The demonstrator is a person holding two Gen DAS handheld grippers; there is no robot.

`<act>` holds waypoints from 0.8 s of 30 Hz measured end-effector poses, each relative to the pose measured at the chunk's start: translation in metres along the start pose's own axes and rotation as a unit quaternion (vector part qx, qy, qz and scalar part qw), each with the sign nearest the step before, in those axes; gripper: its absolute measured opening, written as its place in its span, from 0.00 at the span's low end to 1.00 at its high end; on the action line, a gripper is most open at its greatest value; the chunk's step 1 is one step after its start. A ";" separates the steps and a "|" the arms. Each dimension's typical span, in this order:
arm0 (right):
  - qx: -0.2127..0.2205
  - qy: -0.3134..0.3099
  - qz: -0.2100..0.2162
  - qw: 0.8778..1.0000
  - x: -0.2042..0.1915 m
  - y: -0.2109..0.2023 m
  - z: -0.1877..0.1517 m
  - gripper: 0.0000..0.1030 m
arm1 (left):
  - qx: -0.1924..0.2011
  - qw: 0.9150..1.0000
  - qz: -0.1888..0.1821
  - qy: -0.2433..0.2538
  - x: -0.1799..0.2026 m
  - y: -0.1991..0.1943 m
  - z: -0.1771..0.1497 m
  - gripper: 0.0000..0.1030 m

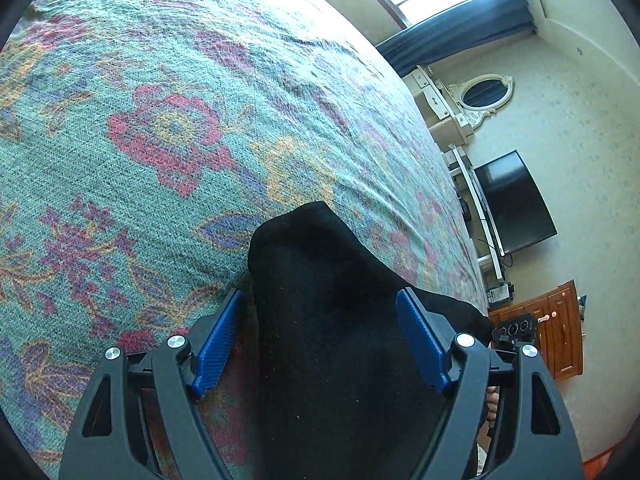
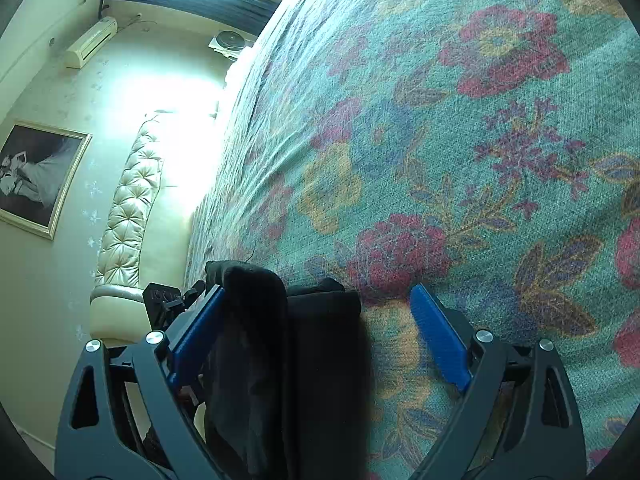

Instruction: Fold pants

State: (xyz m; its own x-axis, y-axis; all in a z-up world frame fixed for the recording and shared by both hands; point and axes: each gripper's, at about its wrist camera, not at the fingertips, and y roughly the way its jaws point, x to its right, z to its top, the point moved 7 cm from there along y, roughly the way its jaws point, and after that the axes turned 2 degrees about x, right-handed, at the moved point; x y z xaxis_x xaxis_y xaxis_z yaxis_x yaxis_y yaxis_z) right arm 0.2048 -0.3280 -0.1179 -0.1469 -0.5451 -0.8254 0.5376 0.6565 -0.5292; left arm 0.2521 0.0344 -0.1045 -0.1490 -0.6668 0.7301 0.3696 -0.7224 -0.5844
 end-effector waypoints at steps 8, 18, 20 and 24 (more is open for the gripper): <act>-0.054 0.003 0.067 0.996 -0.031 0.040 0.004 0.97 | 0.000 1.000 0.002 0.004 0.001 0.002 0.004 0.74; -0.081 -0.034 0.024 0.996 -0.029 0.040 -0.011 0.64 | -0.001 1.000 0.005 0.008 0.003 0.005 0.010 0.74; -0.082 -0.029 0.027 0.996 -0.024 0.043 -0.012 0.50 | 0.002 1.000 0.011 0.018 0.006 0.006 0.010 0.73; -0.067 -0.027 0.047 0.996 -0.023 0.043 -0.015 0.39 | 0.005 0.998 0.048 0.031 0.002 0.005 0.008 0.40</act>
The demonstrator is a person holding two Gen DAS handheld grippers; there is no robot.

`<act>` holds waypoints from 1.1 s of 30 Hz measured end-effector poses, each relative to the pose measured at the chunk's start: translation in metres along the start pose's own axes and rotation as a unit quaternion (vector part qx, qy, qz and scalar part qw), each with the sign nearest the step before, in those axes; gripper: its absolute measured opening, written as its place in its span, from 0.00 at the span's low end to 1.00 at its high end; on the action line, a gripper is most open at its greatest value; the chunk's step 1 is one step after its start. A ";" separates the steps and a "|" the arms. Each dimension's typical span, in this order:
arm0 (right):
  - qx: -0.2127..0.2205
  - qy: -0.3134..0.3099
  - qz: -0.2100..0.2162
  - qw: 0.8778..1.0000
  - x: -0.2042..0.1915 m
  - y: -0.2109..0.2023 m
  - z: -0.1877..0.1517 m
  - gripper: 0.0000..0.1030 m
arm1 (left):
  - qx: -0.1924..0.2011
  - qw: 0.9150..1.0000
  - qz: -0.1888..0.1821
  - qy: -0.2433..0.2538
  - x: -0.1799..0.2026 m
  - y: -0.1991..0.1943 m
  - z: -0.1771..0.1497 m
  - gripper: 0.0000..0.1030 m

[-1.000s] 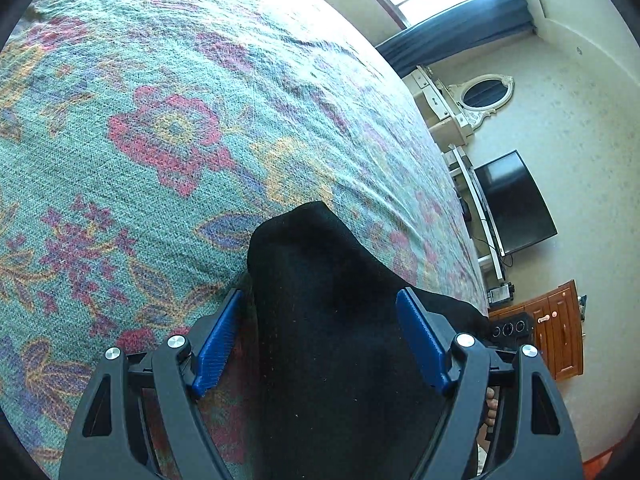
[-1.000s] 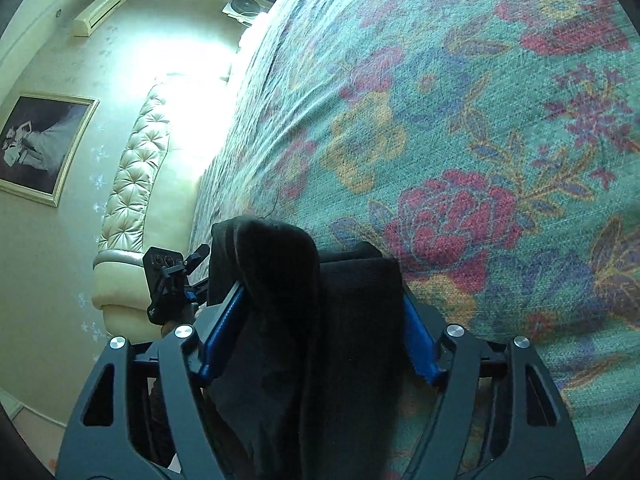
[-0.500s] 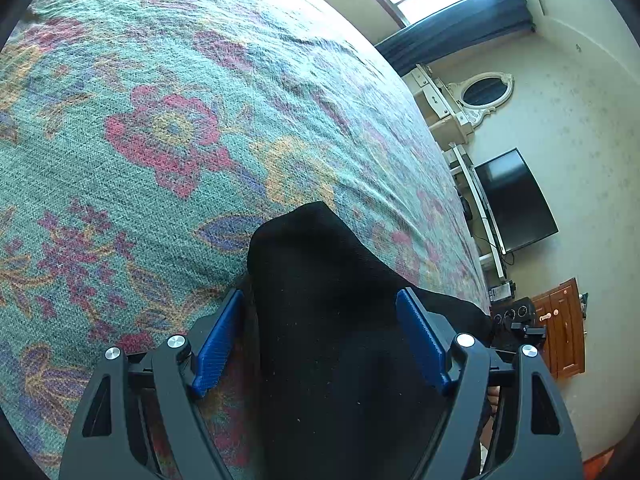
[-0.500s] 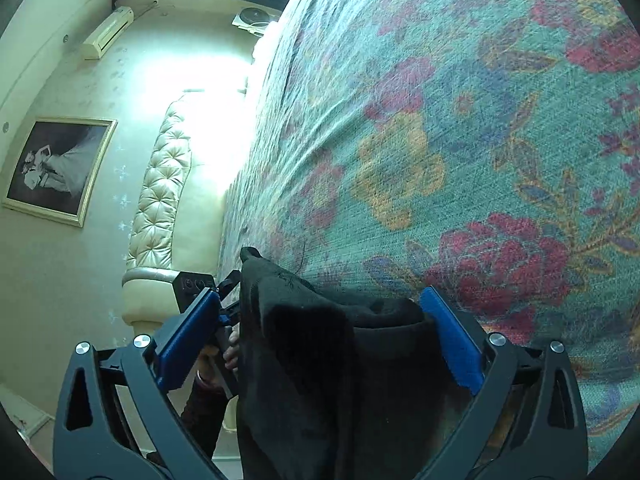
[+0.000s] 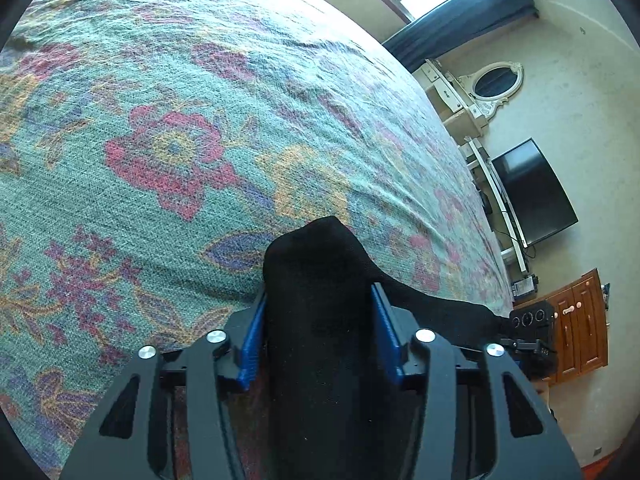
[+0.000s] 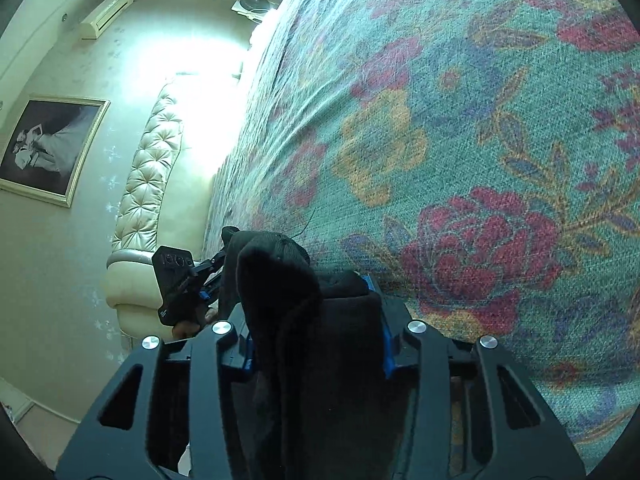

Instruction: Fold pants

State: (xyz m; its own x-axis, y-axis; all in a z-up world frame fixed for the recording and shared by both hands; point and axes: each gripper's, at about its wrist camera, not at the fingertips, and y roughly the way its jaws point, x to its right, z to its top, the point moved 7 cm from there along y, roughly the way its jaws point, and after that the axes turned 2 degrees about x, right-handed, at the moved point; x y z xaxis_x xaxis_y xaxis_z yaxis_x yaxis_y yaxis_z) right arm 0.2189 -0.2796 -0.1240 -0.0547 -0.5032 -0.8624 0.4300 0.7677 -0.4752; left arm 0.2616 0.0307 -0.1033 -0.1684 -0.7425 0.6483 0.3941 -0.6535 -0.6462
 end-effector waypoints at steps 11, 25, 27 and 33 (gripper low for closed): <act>0.014 -0.008 0.010 1.000 -0.015 0.000 0.003 0.35 | 0.034 0.996 0.046 0.062 0.017 -0.013 -0.003 0.26; 0.014 -0.016 0.014 1.000 -0.029 0.016 0.020 0.34 | 0.038 0.998 0.031 0.028 0.004 -0.022 0.012 0.24; 0.014 -0.015 0.015 1.000 -0.030 0.020 0.022 0.34 | 0.040 0.998 0.033 0.026 0.002 -0.023 0.016 0.24; 0.011 -0.013 0.018 1.000 -0.034 0.029 0.030 0.34 | 0.038 0.998 0.041 0.026 -0.004 -0.021 0.028 0.24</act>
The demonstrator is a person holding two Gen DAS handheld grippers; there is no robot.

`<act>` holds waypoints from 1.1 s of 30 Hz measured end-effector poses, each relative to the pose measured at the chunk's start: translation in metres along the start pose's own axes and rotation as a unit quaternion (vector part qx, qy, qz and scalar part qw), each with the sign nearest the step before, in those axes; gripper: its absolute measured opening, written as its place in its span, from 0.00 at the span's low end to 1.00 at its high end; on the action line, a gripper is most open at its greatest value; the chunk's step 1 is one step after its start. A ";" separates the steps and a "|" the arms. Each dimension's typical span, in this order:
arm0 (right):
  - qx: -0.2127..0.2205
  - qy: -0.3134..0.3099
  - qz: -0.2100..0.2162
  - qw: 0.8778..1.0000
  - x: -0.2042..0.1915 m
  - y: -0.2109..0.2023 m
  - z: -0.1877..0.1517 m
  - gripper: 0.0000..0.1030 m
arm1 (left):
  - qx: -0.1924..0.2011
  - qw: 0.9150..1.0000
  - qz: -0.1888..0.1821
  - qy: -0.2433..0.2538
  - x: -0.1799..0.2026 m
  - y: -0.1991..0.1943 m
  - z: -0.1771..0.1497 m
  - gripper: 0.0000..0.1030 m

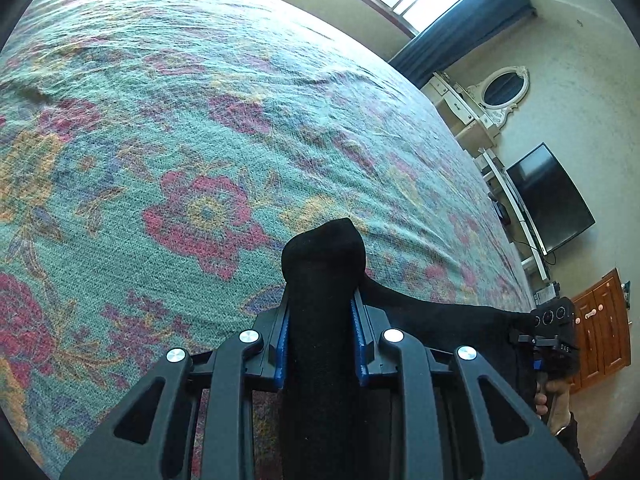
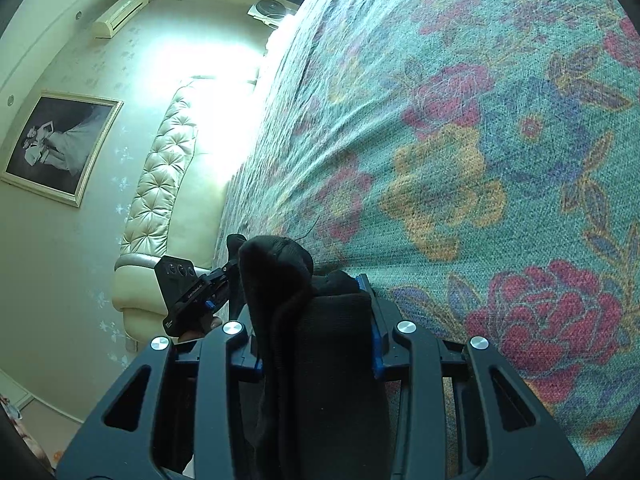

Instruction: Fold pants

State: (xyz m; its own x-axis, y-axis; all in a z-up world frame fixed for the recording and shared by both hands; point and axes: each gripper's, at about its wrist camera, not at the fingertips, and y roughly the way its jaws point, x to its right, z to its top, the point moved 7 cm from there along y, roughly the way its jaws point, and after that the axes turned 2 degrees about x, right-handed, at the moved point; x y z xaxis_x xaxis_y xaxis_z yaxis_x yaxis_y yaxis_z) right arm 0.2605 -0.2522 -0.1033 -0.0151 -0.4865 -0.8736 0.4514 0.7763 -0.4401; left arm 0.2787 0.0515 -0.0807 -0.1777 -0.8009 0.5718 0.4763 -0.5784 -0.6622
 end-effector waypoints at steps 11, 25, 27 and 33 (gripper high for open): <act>-0.002 0.005 0.008 1.000 -0.009 0.027 0.026 0.34 | -0.005 1.000 0.012 -0.012 -0.016 0.011 0.027 0.24; 0.002 0.015 0.013 1.000 -0.005 0.051 0.067 0.34 | -0.010 0.999 0.026 -0.015 -0.027 0.035 0.062 0.24; 0.002 0.019 0.015 1.000 -0.002 0.053 0.071 0.34 | -0.012 0.999 0.027 -0.016 -0.028 0.038 0.064 0.24; 0.002 0.025 0.016 1.000 0.003 0.060 0.080 0.34 | -0.019 0.999 0.027 -0.023 -0.035 0.048 0.071 0.24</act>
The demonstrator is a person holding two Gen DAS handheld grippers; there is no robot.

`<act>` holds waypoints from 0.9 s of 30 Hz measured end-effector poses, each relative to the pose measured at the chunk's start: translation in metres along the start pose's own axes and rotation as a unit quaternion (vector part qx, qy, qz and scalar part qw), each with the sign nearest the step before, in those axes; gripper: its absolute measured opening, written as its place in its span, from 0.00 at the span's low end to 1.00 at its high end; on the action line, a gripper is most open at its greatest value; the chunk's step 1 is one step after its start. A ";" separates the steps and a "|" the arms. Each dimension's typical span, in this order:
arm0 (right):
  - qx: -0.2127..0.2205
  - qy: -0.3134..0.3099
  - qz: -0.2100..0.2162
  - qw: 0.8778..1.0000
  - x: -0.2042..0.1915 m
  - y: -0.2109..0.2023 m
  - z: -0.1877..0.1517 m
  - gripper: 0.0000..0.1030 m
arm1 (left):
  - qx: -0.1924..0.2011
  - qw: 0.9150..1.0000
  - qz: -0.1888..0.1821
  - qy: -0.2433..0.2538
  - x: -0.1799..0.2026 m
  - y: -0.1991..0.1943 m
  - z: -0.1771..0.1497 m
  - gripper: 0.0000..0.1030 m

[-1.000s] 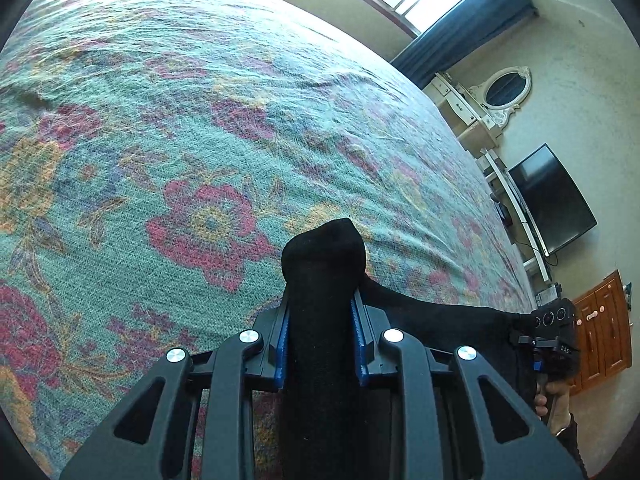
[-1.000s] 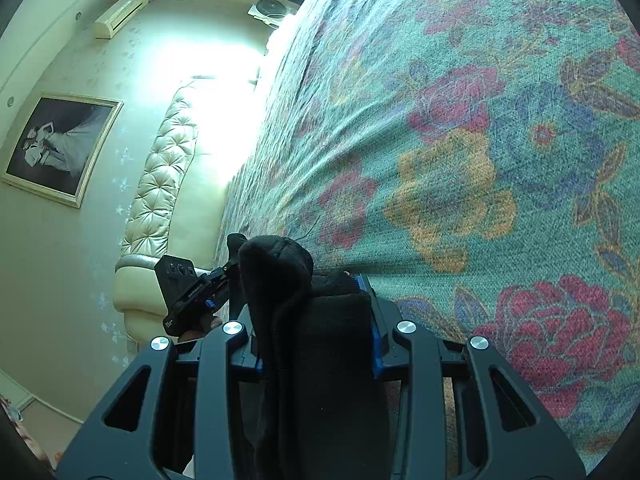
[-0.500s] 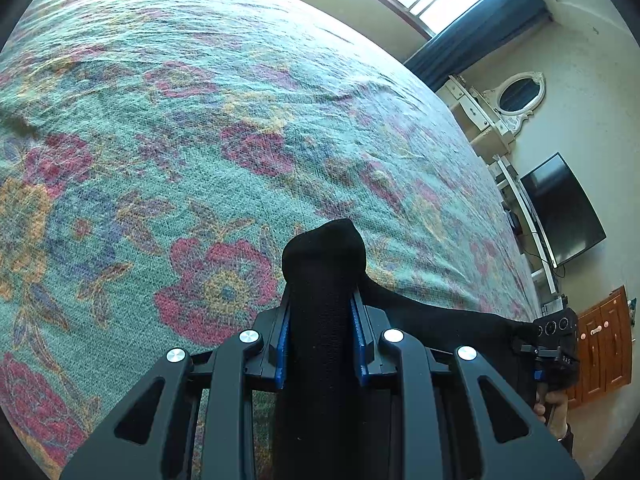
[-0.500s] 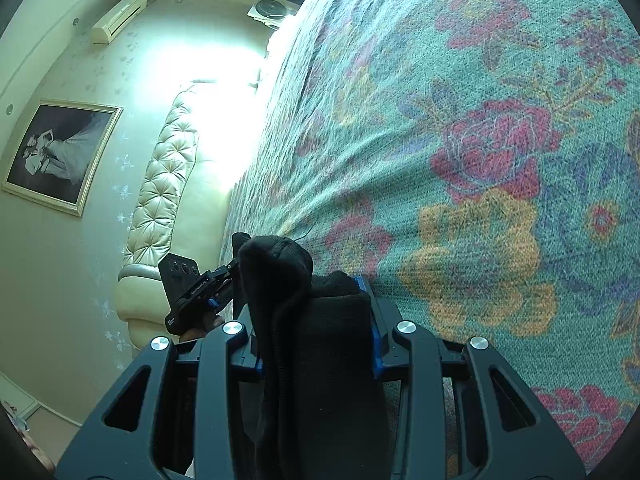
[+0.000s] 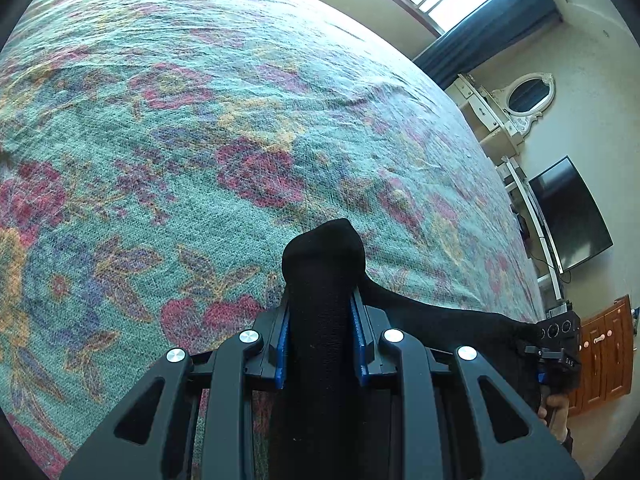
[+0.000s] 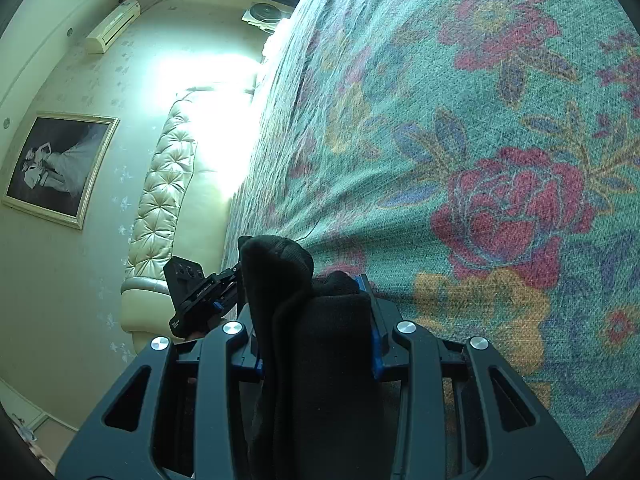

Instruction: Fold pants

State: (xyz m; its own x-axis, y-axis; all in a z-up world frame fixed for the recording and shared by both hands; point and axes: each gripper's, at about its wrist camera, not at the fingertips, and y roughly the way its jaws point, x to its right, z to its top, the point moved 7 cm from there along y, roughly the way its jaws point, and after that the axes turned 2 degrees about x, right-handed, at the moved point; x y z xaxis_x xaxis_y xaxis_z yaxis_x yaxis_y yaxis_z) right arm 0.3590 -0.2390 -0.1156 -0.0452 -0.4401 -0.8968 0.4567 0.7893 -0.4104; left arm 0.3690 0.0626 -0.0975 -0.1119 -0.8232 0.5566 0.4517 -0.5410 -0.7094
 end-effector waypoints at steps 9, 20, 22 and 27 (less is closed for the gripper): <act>0.000 0.013 0.011 1.000 0.013 0.000 0.002 0.34 | -0.009 1.000 -0.005 -0.005 -0.006 0.006 0.002 0.25; 0.002 0.021 0.016 1.000 0.028 -0.013 0.002 0.35 | -0.015 1.000 -0.010 -0.015 -0.010 0.011 0.002 0.27; 0.003 0.025 0.017 1.000 0.030 -0.015 0.002 0.39 | -0.020 0.999 -0.016 -0.025 -0.013 0.012 0.001 0.32; 0.013 0.025 0.009 1.000 0.020 -0.030 -0.003 0.68 | -0.030 0.996 -0.050 -0.060 -0.015 0.006 0.001 0.47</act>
State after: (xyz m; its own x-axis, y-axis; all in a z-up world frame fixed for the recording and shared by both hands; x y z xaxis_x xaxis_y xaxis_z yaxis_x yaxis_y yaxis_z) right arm 0.3414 -0.2705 -0.1219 -0.0799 -0.4033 -0.9116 0.4802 0.7858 -0.3897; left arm 0.3748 0.0718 -0.1100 -0.0448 -0.7397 0.6714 0.3886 -0.6321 -0.6704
